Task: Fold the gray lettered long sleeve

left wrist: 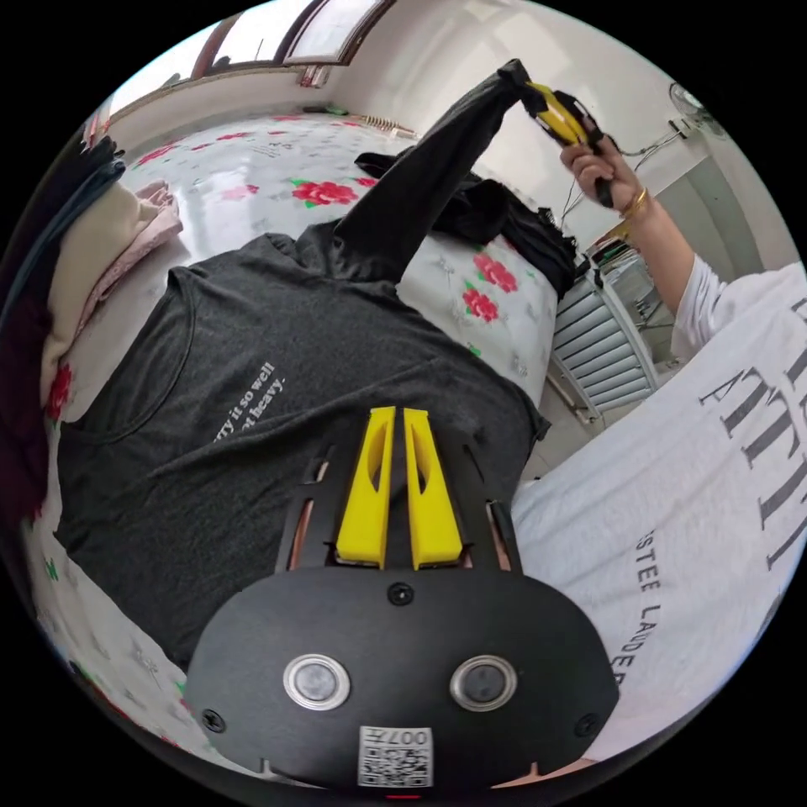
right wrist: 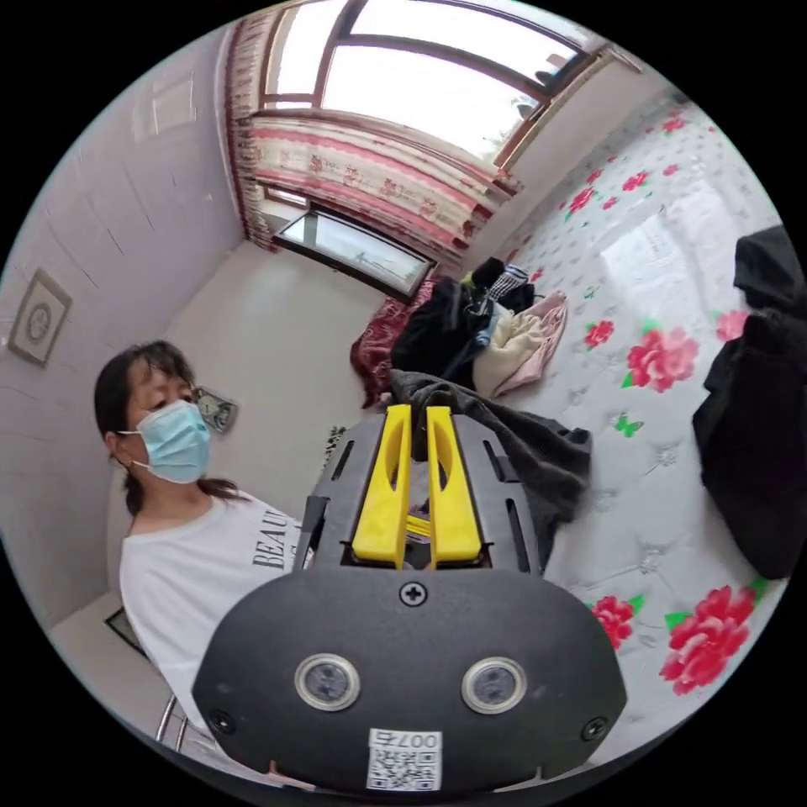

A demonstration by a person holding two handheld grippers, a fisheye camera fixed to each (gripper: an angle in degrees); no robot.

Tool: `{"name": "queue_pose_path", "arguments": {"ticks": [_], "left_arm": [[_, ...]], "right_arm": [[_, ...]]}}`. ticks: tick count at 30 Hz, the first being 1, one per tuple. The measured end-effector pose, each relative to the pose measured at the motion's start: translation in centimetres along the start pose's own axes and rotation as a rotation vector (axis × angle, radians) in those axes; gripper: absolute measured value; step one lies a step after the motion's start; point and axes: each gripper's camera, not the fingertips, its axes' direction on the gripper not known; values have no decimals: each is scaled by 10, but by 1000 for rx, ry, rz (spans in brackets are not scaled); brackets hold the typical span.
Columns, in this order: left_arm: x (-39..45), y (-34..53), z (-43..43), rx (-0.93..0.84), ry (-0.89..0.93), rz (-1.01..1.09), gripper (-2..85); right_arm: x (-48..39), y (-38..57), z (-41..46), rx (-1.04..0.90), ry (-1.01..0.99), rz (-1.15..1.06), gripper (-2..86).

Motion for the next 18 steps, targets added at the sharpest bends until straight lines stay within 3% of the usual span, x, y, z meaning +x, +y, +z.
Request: {"name": "queue_pose_path", "arguments": {"ticks": [4, 9, 13, 18], "left_arm": [[8, -18, -36, 100, 68, 72, 70], [10, 0, -81, 192, 84, 89, 81], [-9, 54, -99, 169, 70, -8, 84], [-45, 137, -95, 82, 117, -241, 87]], "right_arm": [[-13, 19, 37, -56, -93, -38, 7], [-92, 44, 131, -224, -143, -245, 9], [-117, 77, 228, -400, -100, -318, 12], [-78, 162, 383, -649, -13, -267, 28]]}}
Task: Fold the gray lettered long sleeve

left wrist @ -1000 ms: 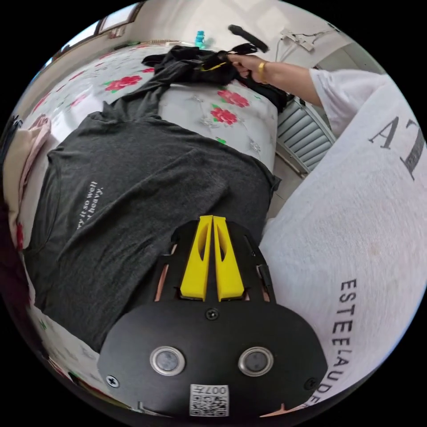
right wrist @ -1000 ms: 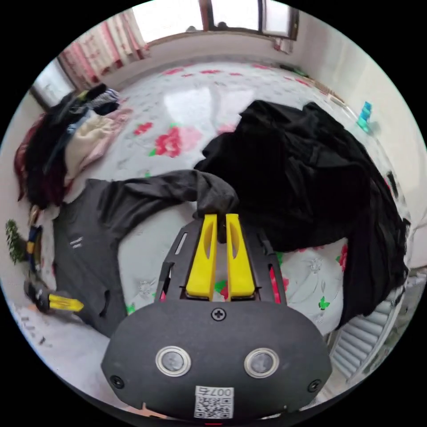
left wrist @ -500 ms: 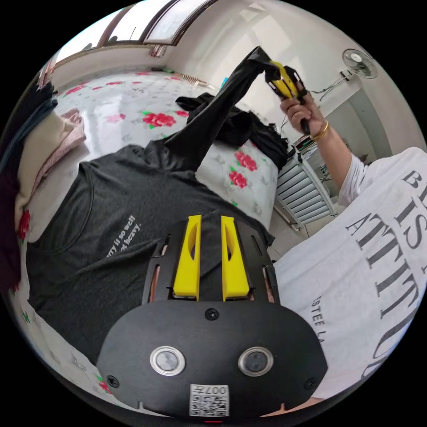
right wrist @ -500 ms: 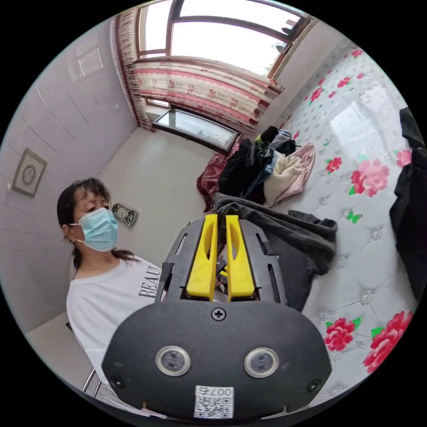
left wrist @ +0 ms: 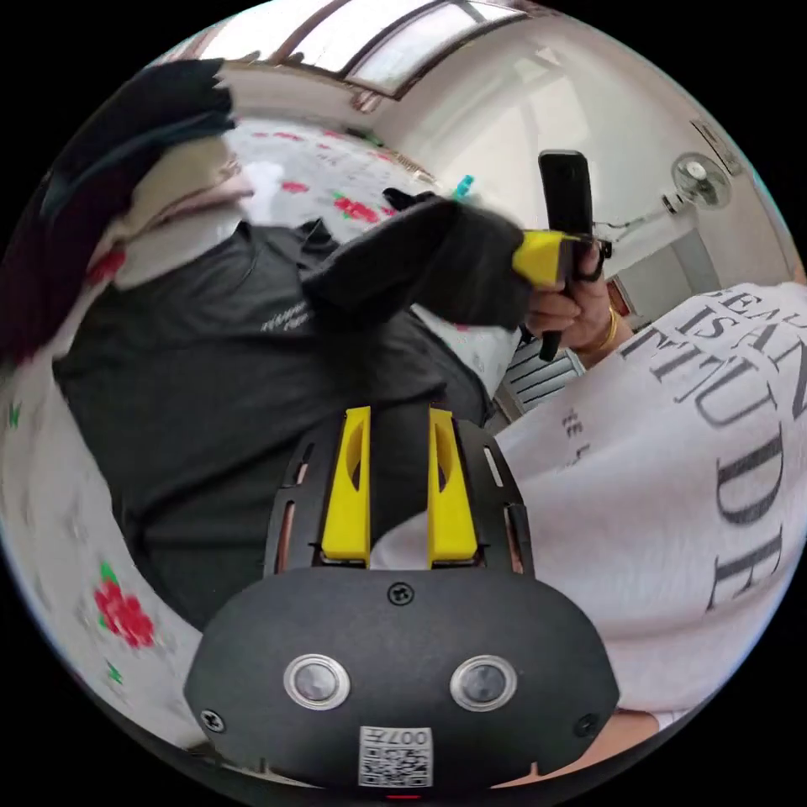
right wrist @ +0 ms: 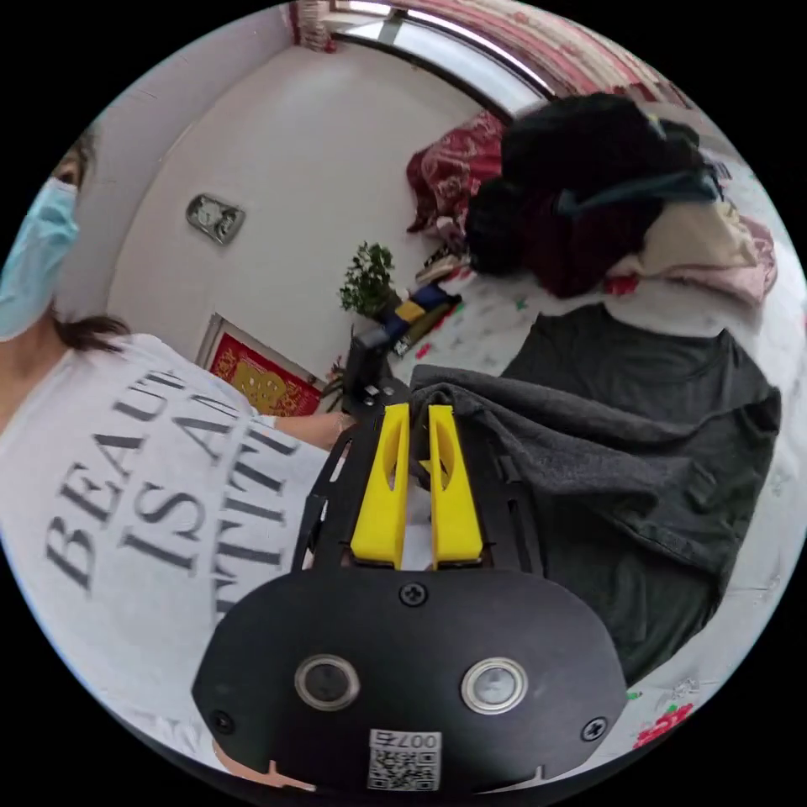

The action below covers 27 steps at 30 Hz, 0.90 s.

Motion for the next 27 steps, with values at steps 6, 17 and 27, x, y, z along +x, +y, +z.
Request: {"name": "queue_pose_path", "arguments": {"ticks": [6, 17, 27], "left_arm": [[-30, 68, 0, -73, -53, -220, 91], [-24, 51, -4, 12, -244, -310, 110], [-49, 36, -9, 18, -156, -450, -2]], "right_arm": [[16, 15, 84, -171, -19, 32, 45], [109, -14, -51, 37, 656, 264, 63], [211, -79, -43, -61, 839, 381, 26]]}}
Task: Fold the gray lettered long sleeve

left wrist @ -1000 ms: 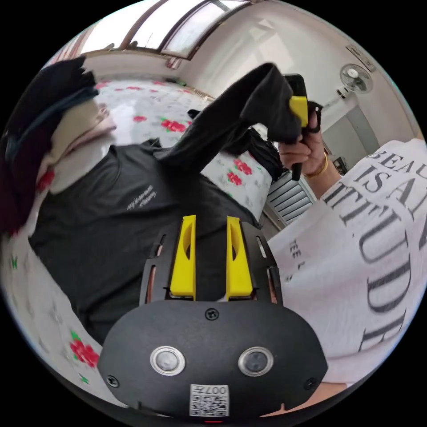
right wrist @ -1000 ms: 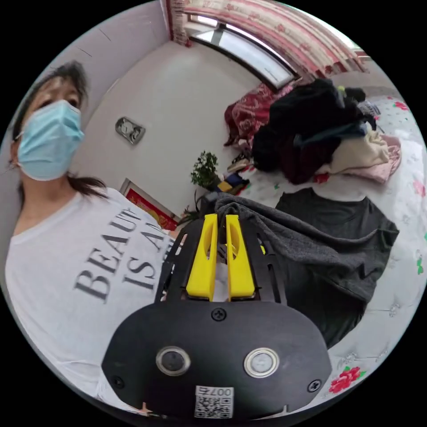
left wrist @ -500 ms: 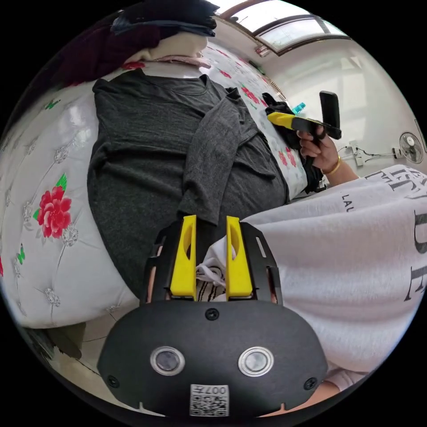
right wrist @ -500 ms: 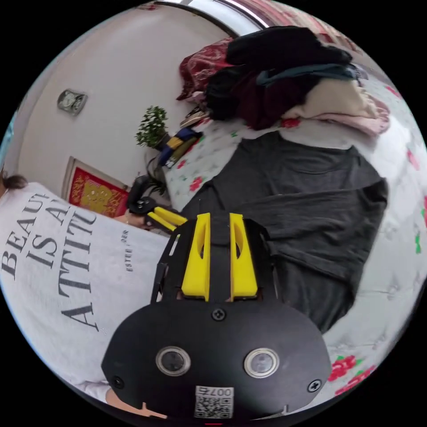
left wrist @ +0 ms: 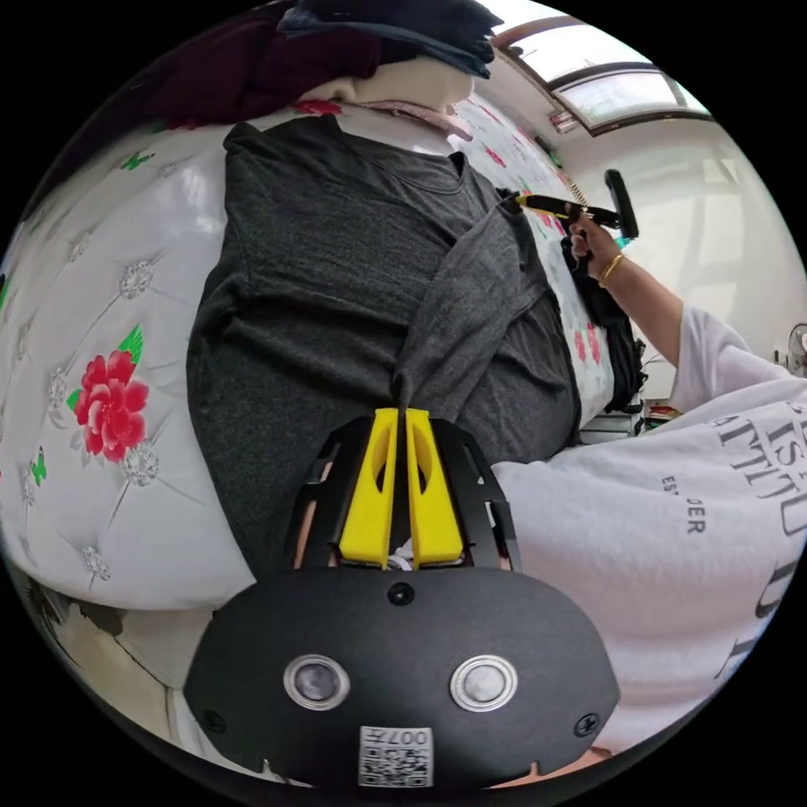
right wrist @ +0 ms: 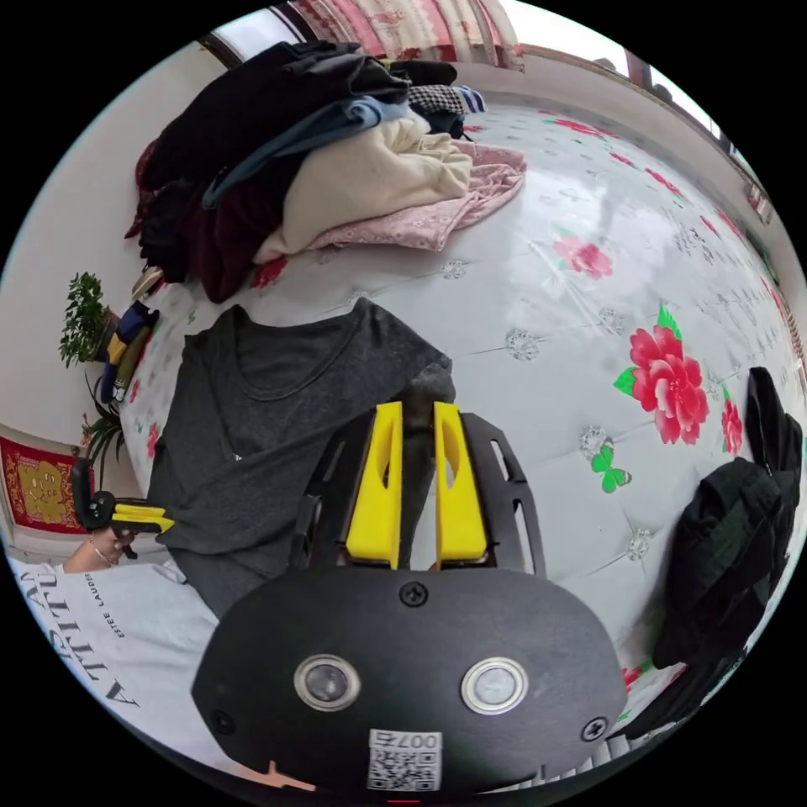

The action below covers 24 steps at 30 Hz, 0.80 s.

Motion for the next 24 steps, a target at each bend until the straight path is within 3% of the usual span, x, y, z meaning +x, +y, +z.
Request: {"name": "queue_pose_path", "arguments": {"ticks": [5, 13, 18, 24], "left_arm": [[7, 32, -45, 165, 73, -83, -8], [14, 14, -35, 140, 71, -43, 11], [11, 18, -34, 142, 108, -47, 45], [14, 23, -35, 137, 113, -36, 56]], "right_arm": [[28, -24, 16, -29, -62, 124, 7], [7, 20, -56, 174, -114, 121, 45], [-99, 108, -74, 126, -338, -117, 66], [-268, 167, -36, -17, -419, -420, 77]]}}
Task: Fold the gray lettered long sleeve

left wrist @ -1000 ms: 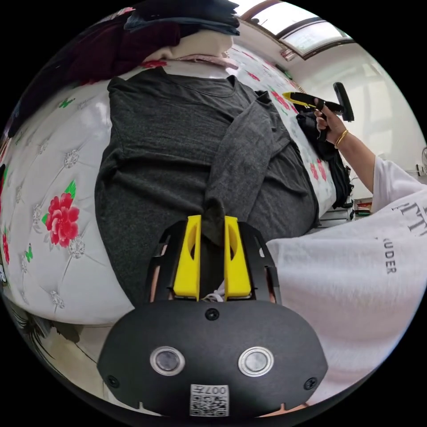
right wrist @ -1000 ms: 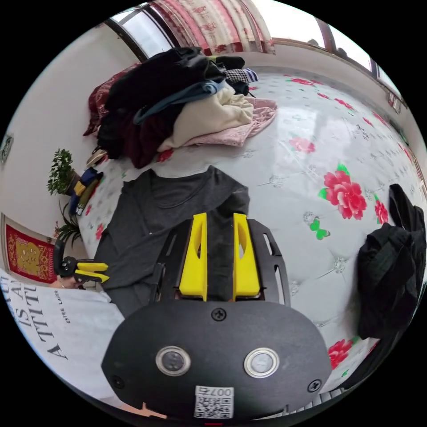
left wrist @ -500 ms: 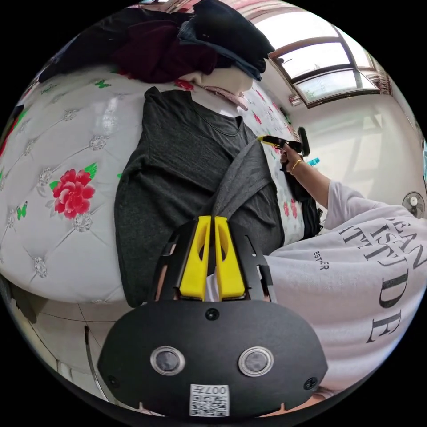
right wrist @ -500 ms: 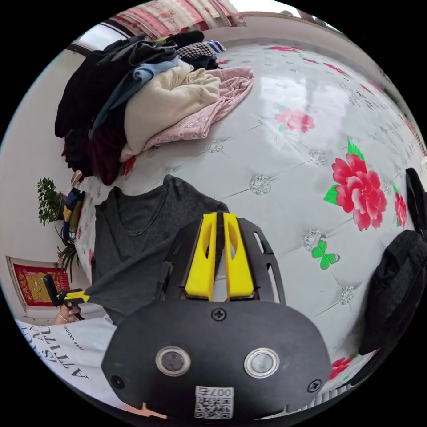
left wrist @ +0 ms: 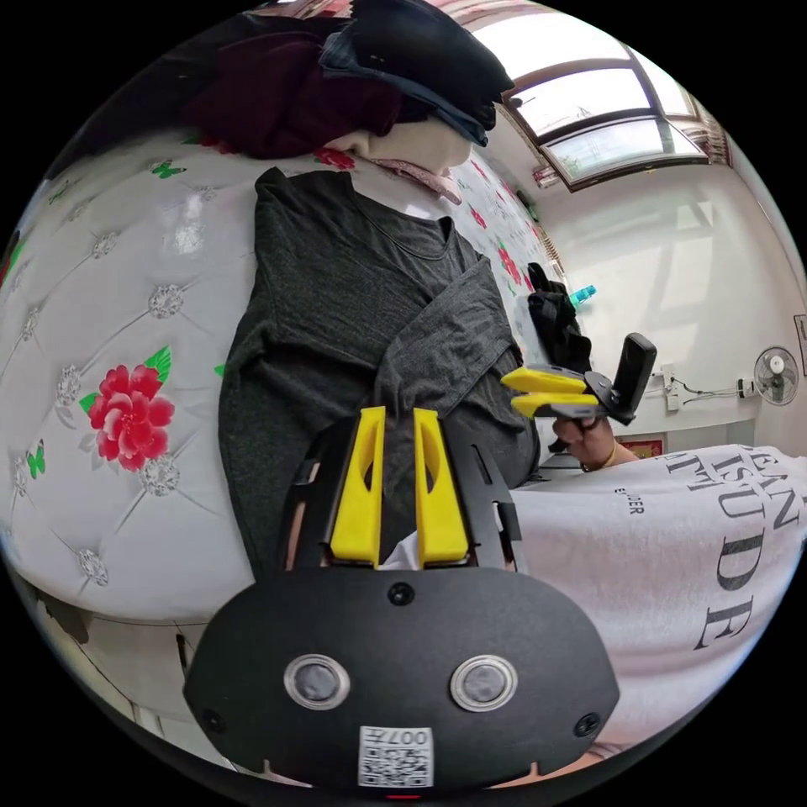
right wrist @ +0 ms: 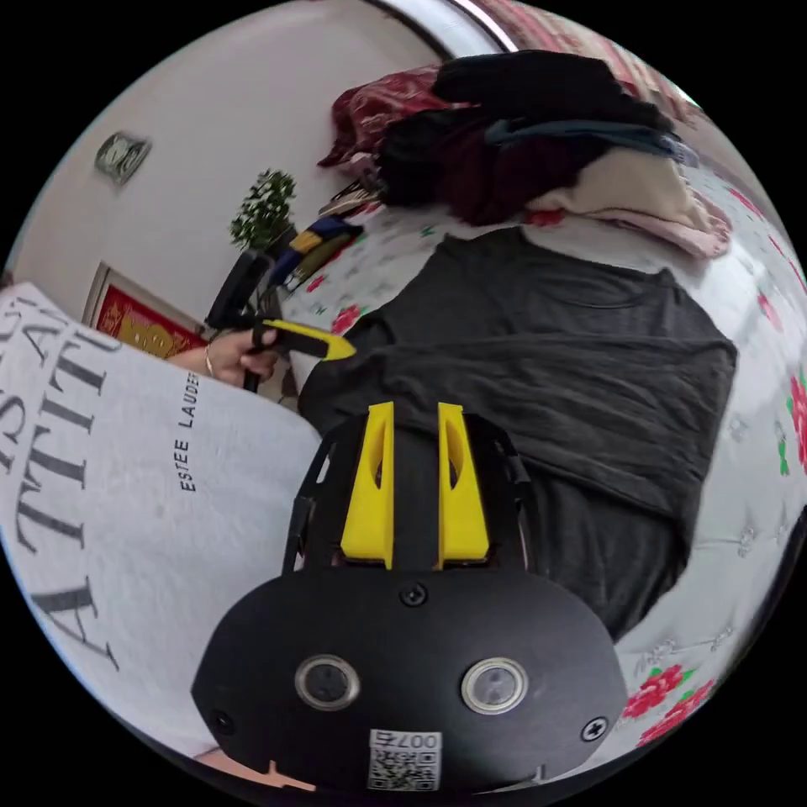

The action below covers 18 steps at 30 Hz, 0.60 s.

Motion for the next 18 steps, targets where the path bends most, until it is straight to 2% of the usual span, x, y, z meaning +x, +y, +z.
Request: {"name": "queue_pose_path", "arguments": {"ticks": [4, 9, 12, 18], "left_arm": [[11, 8, 1, -16, -41, 40, 65], [18, 21, 4, -16, -144, 87, 78], [18, 21, 16, -60, -187, 112, 82], [25, 18, 35, -112, -228, 142, 53]], "right_arm": [[-53, -25, 46, -57, -70, -98, 79], [-103, -62, 108, -200, 22, -274, 67], [-112, -68, 145, -310, 38, -282, 48], [-134, -65, 122, -226, 101, -296, 6]]}}
